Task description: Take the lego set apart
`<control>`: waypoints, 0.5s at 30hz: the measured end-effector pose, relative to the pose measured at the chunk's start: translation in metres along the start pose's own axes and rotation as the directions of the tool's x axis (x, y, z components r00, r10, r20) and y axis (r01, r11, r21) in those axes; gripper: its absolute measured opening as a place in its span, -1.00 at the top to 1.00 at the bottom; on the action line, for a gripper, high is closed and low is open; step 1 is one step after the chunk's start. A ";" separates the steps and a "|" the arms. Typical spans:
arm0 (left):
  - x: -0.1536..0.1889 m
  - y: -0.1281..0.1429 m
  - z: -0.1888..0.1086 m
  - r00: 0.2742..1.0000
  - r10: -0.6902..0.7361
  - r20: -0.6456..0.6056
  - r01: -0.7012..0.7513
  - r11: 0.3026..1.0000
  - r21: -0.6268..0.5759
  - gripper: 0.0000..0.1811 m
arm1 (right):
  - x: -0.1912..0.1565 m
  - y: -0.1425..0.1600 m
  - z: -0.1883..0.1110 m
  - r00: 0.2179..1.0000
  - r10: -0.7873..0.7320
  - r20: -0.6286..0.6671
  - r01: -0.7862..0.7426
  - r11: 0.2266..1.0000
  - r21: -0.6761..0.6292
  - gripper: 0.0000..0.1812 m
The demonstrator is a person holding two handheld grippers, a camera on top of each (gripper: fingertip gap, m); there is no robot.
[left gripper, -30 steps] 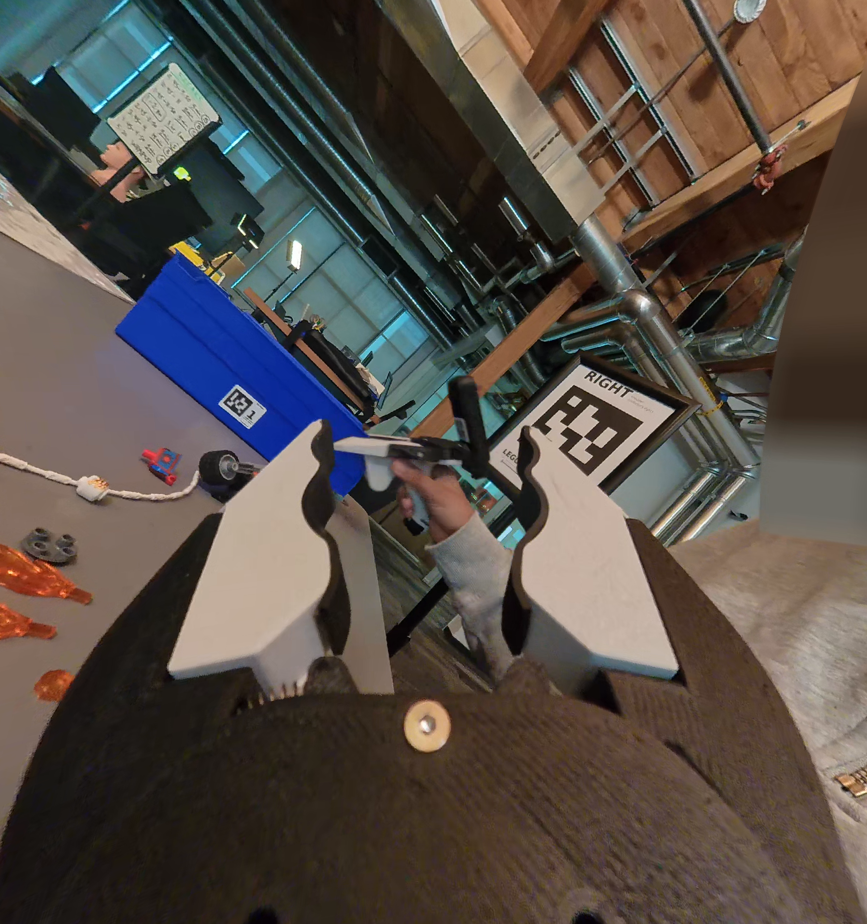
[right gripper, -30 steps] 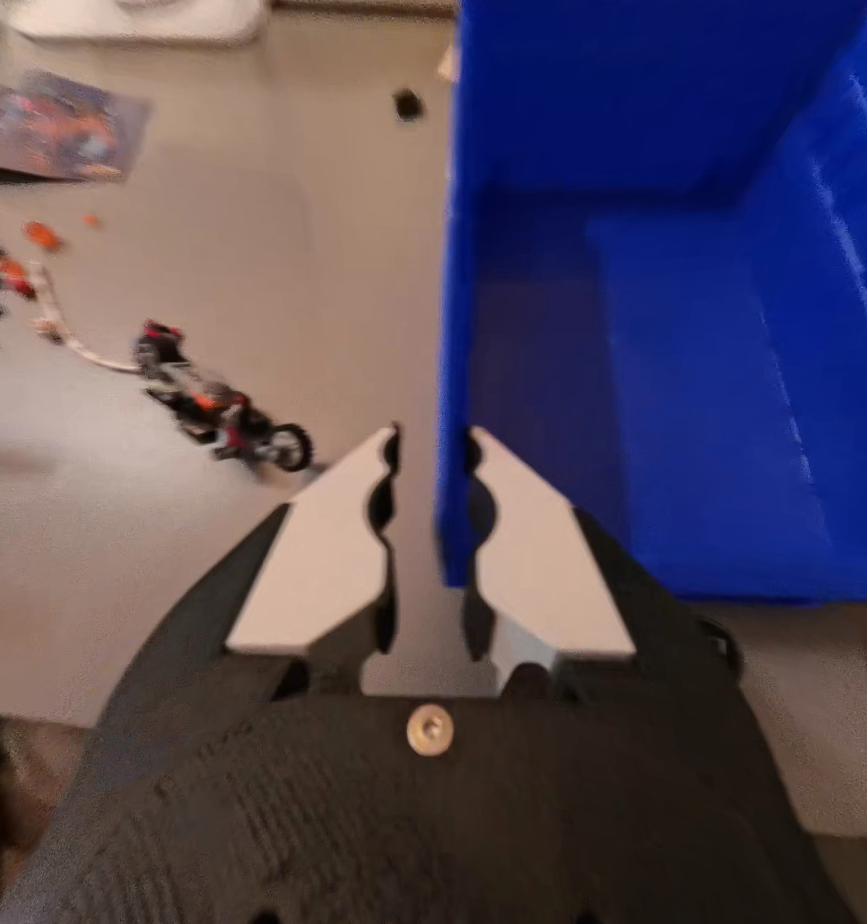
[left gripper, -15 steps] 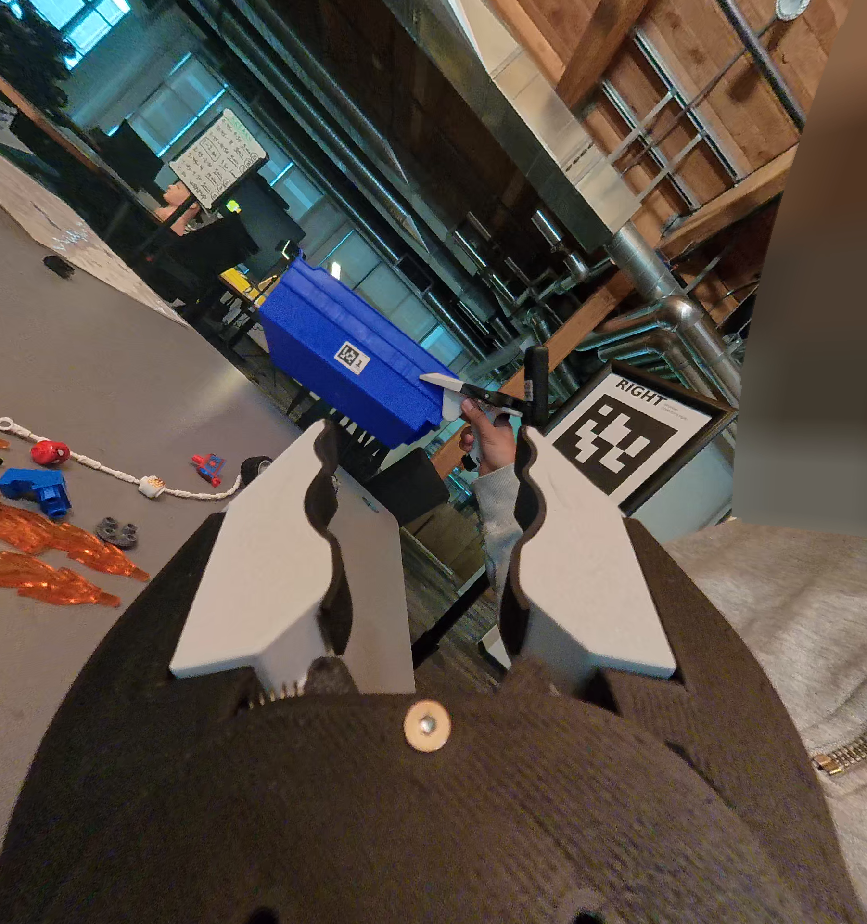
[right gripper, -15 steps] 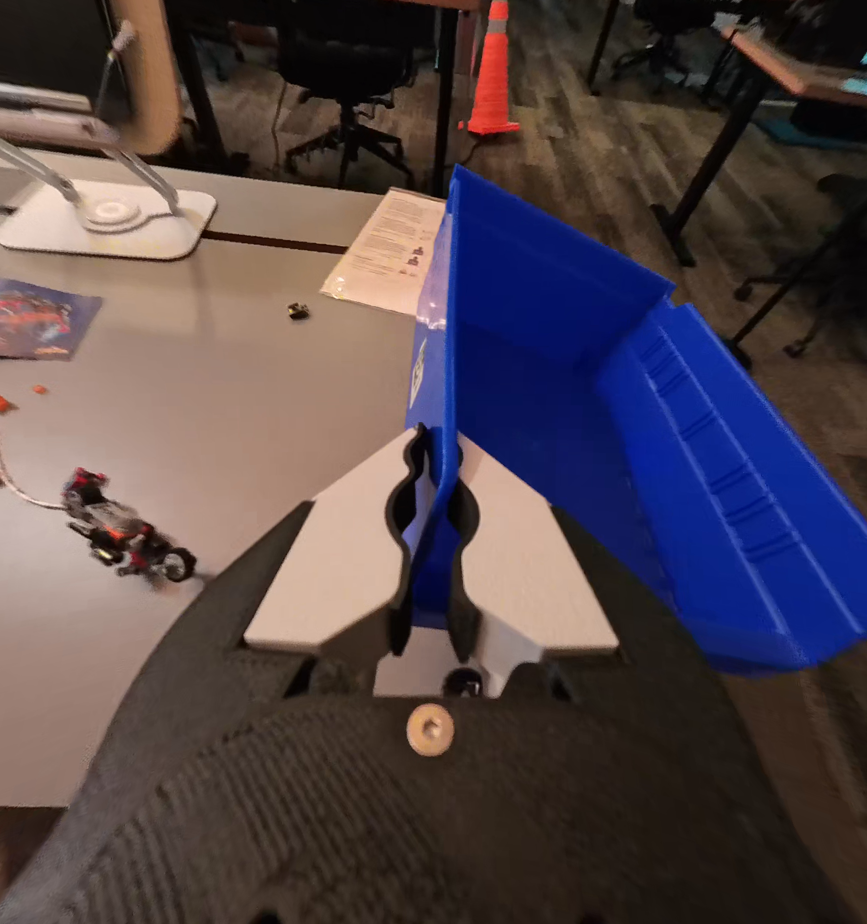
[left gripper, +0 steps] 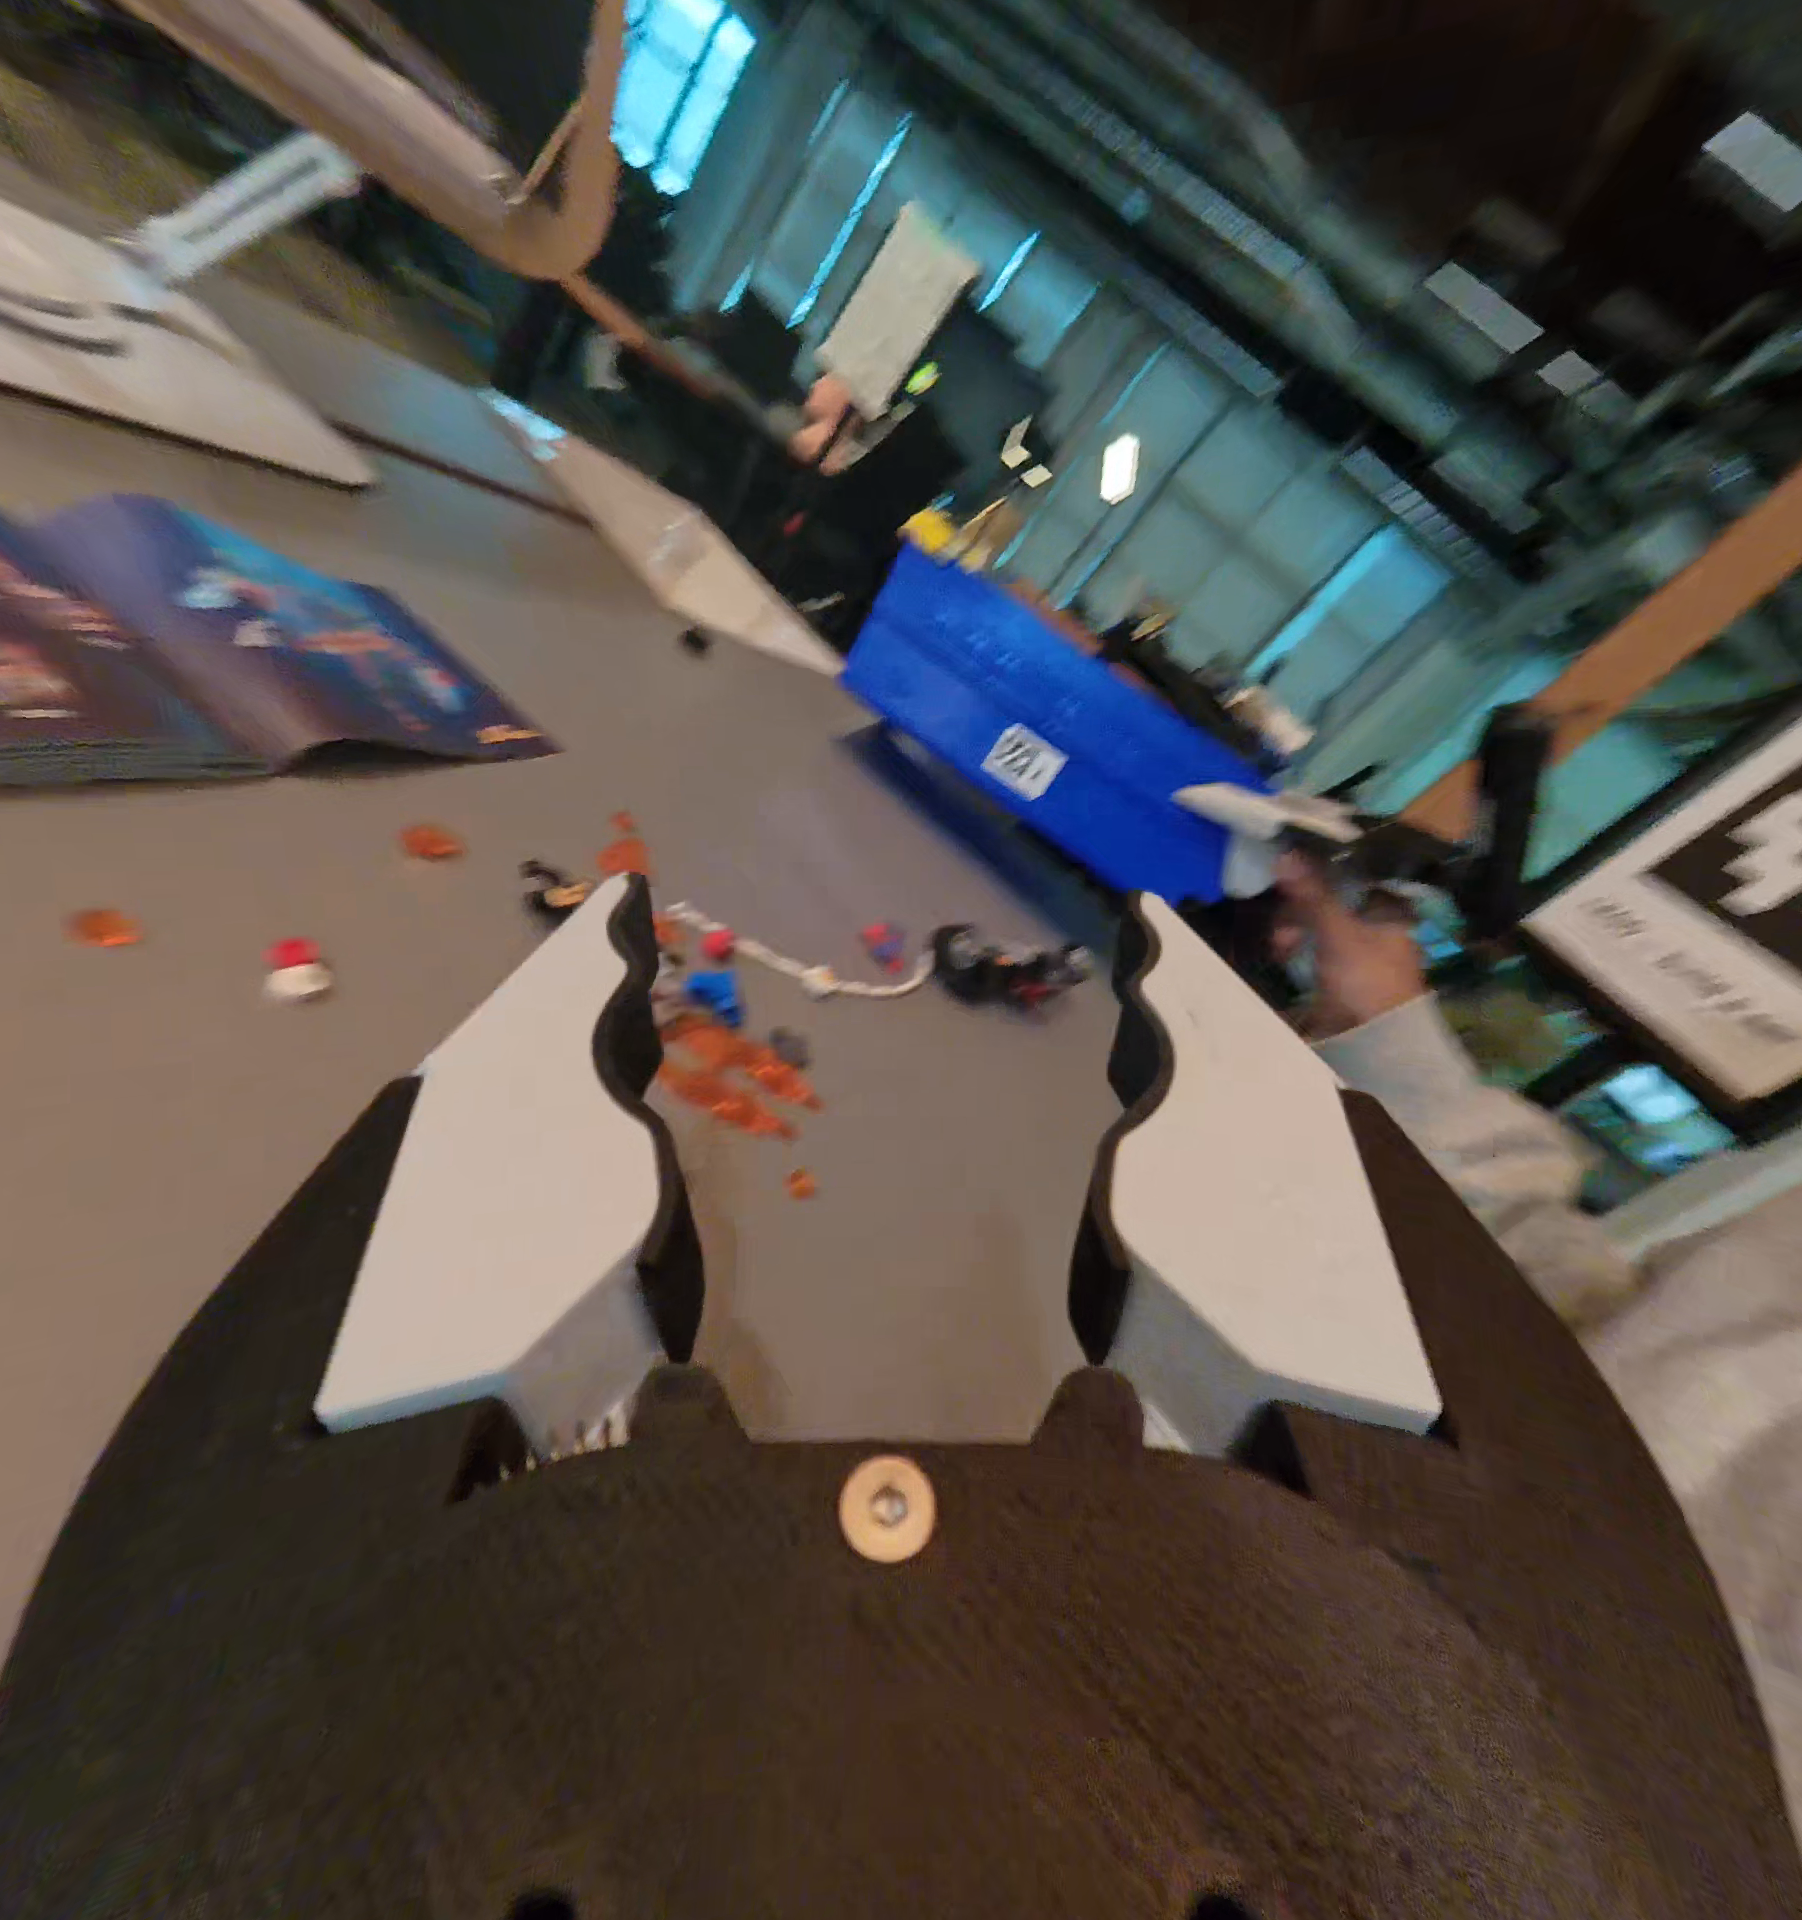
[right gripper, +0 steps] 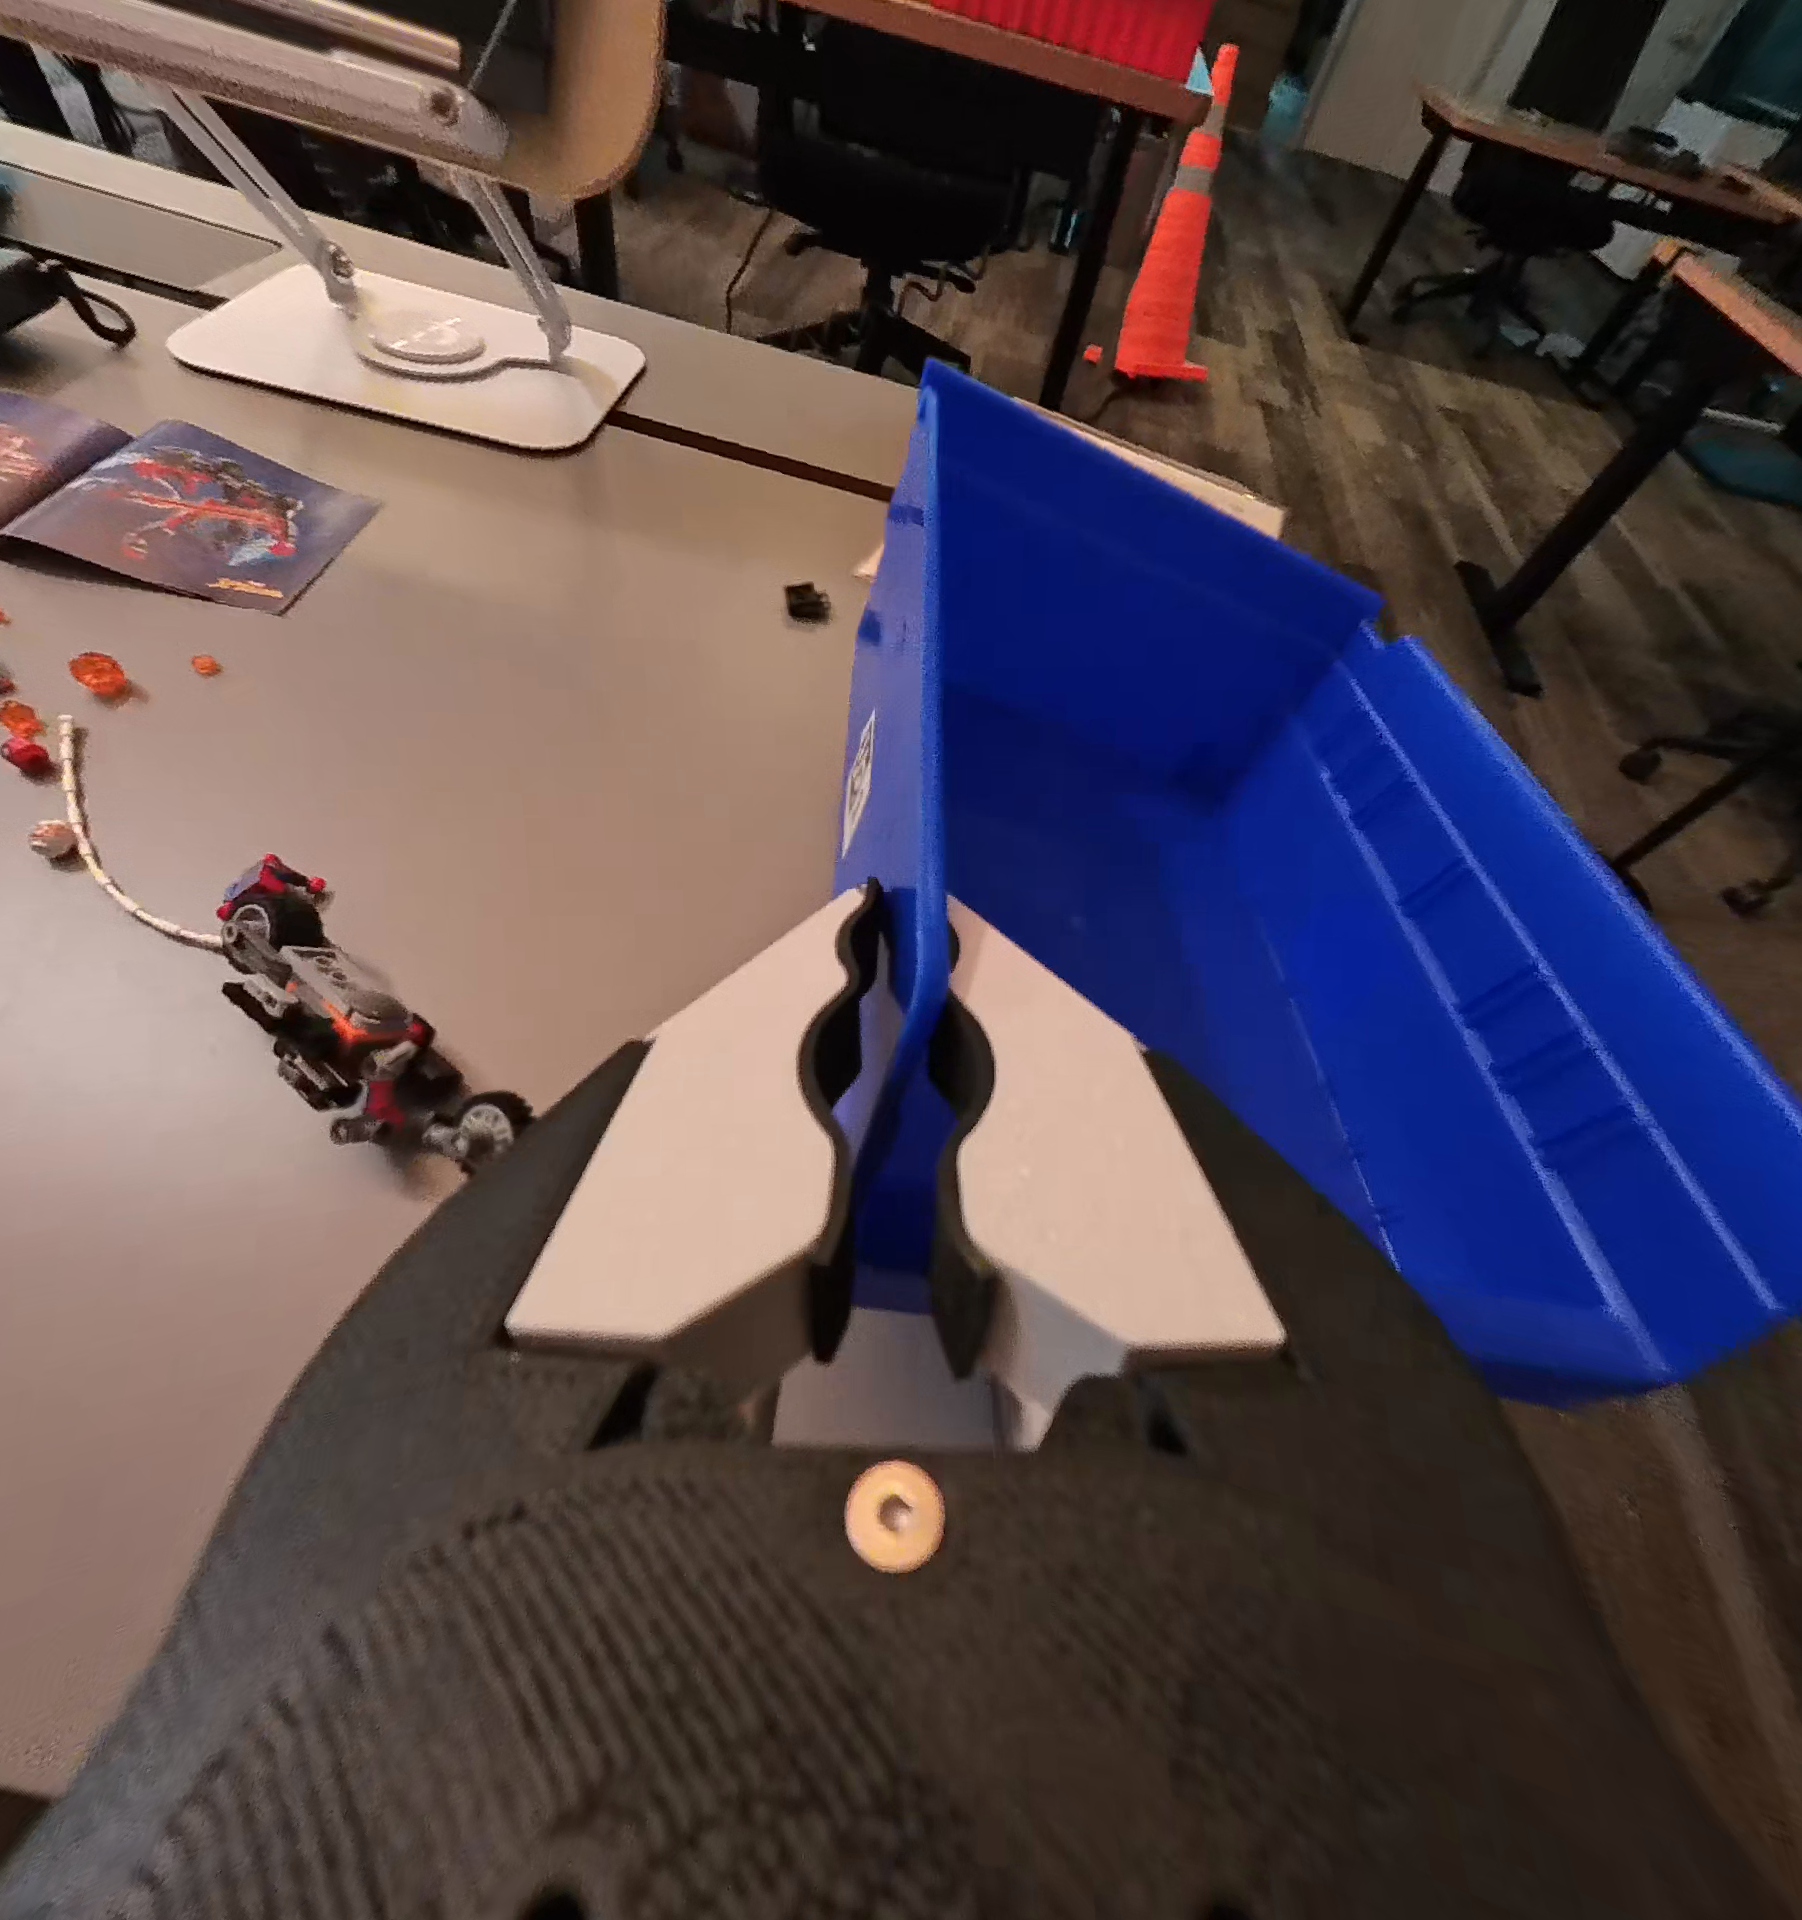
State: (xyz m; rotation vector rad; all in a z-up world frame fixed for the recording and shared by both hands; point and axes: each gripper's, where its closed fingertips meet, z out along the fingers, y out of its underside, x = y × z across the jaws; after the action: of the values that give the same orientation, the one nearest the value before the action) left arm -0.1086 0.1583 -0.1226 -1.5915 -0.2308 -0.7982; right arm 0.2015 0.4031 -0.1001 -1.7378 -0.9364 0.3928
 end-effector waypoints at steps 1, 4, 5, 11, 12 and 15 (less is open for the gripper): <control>-0.008 0.003 -0.003 0.997 0.049 0.063 -0.047 0.998 -0.034 0.02 | -0.003 0.001 0.003 1.000 0.005 0.009 -0.005 1.000 0.006 0.96; -0.035 0.018 -0.012 0.952 0.201 0.232 -0.159 0.970 -0.186 -0.06 | -0.013 0.008 0.013 1.000 0.011 0.021 -0.011 1.000 0.019 0.96; -0.042 0.024 -0.014 0.930 0.245 0.273 -0.181 0.954 -0.240 -0.09 | -0.016 0.012 0.016 1.000 -0.001 0.018 0.000 1.000 0.018 0.96; -0.051 0.052 -0.022 0.868 0.376 0.326 -0.221 0.878 -0.424 -0.17 | -0.030 0.034 0.026 0.998 -0.067 -0.006 0.067 0.997 -0.032 0.68; -0.052 0.055 -0.025 0.856 0.396 0.332 -0.227 0.865 -0.448 -0.16 | -0.028 0.035 0.026 0.997 -0.070 -0.033 0.069 0.997 -0.044 0.61; -0.056 0.064 -0.037 0.823 0.455 0.339 -0.236 0.818 -0.524 0.03 | -0.028 0.024 0.015 0.994 -0.063 -0.093 0.062 0.998 -0.015 0.32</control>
State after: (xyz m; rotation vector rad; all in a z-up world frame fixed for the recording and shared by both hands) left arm -0.1266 0.1276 -0.2086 -2.1904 -0.0629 -0.1693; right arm 0.1831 0.3887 -0.1321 -1.7180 -0.9249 0.2632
